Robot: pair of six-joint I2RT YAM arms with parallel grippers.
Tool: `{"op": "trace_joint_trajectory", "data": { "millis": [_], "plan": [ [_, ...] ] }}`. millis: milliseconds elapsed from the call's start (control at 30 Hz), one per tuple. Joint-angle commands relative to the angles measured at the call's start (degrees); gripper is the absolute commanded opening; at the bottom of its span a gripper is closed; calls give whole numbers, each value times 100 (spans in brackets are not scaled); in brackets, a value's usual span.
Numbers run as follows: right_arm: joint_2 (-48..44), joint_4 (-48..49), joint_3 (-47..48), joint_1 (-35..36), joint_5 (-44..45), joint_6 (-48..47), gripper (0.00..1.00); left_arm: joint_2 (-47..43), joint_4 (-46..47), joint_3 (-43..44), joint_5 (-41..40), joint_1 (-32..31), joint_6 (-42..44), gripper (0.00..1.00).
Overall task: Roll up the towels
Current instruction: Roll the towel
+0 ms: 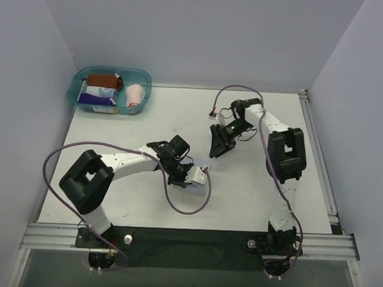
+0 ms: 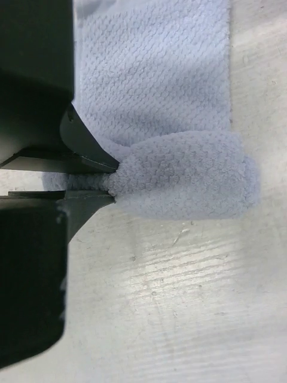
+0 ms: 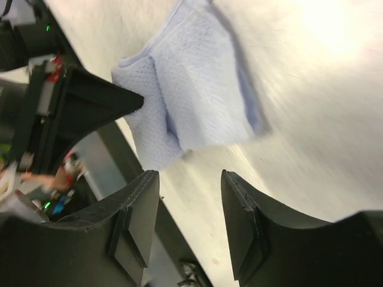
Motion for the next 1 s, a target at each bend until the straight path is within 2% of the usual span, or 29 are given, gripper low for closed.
{"op": "trace_joint_trajectory", "data": {
  "millis": [0,100,133,300,433,500,567,600,733,800,833,967],
  "plan": [
    [-1259,-127,-79,-350,582,-73,45,757,-1661,629,871,419,-491,0],
    [-1929,233,-616,-623,758,-125,44,1460,-2267,1246,1275,815,-633,0],
    [-2384,416,-1062,-693,802,-143,44,1662,-2436,1683,1354,955,-633,0],
    [-3896,910,-2347,-641,978,-222,43,2919,-3340,2880,1759,1325,-536,0],
    [-4690,1208,-3051,-238,1310,-310,39,3666,-3965,3769,2014,1554,-352,0],
    [-4997,1323,-3359,383,1705,-389,39,4079,-4473,4305,2111,1641,-194,0],
    [-5113,1604,-3535,869,2347,-389,39,4404,-4765,4621,2225,1694,-62,0],
    [-5113,1727,-3658,1350,2610,-372,40,4502,-5080,4893,2251,1729,17,0],
    [-4684,2306,-3659,2451,3876,-565,46,4740,-5346,5124,2322,1791,114,0],
    [-4438,2570,-3702,2733,4492,-679,48,4740,-5338,5124,2313,1800,97,0],
    [-4367,2928,-3738,2987,4676,-784,50,4757,-5329,5133,2313,1791,97,0],
    [-3858,3774,-3773,3279,5170,-1013,56,4784,-5346,5150,2305,1791,79,0]
  ]
}}
